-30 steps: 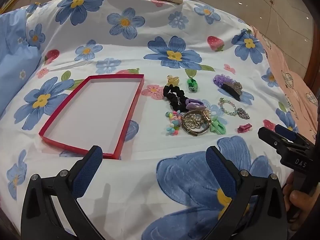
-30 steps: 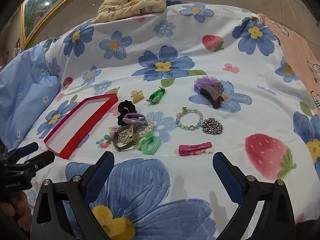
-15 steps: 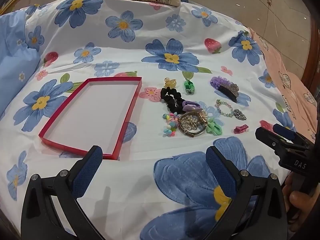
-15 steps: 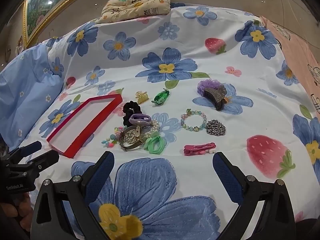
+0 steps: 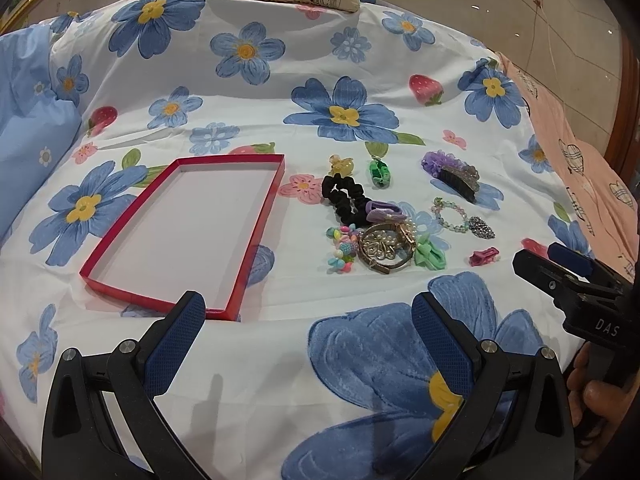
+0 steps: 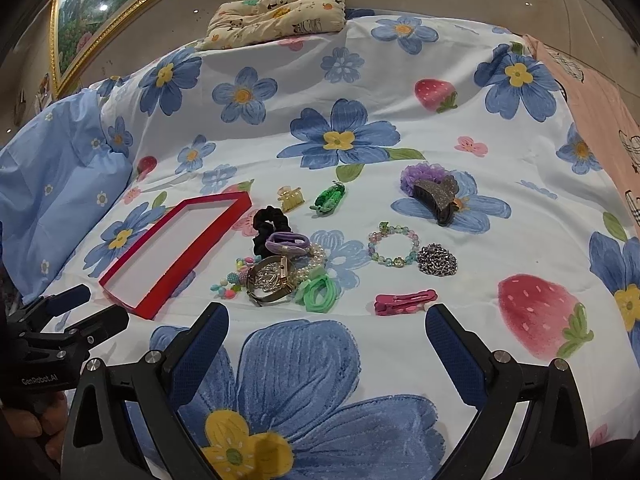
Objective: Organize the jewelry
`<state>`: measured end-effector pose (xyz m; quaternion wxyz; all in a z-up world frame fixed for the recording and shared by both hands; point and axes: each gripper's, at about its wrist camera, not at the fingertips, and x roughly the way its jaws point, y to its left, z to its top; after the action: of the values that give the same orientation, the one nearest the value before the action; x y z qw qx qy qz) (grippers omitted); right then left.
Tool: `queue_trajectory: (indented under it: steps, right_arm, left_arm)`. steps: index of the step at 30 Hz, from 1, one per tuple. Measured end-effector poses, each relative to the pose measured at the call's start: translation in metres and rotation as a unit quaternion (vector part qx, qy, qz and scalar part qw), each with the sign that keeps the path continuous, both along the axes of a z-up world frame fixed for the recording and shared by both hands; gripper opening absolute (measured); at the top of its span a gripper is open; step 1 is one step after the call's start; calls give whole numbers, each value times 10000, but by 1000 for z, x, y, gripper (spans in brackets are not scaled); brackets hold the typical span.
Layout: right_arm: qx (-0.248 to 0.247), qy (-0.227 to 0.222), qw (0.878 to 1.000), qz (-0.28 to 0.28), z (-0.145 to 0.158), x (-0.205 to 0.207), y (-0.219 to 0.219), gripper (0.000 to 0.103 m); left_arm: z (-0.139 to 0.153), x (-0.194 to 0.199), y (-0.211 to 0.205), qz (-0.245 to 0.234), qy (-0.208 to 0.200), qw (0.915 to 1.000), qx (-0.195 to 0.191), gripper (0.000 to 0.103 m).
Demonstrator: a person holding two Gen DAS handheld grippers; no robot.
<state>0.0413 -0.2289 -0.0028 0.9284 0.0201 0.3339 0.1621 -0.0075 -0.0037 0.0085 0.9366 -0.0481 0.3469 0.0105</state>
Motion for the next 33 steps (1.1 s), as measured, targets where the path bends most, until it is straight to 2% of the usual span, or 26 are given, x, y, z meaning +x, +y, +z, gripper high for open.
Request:
queue_trajectory:
  steps: [33]
  right_arm:
    - [86, -67, 9999, 31, 5, -1, 2, 100]
  left_arm:
    - [-1, 1, -2, -35, 10, 10000, -17, 103]
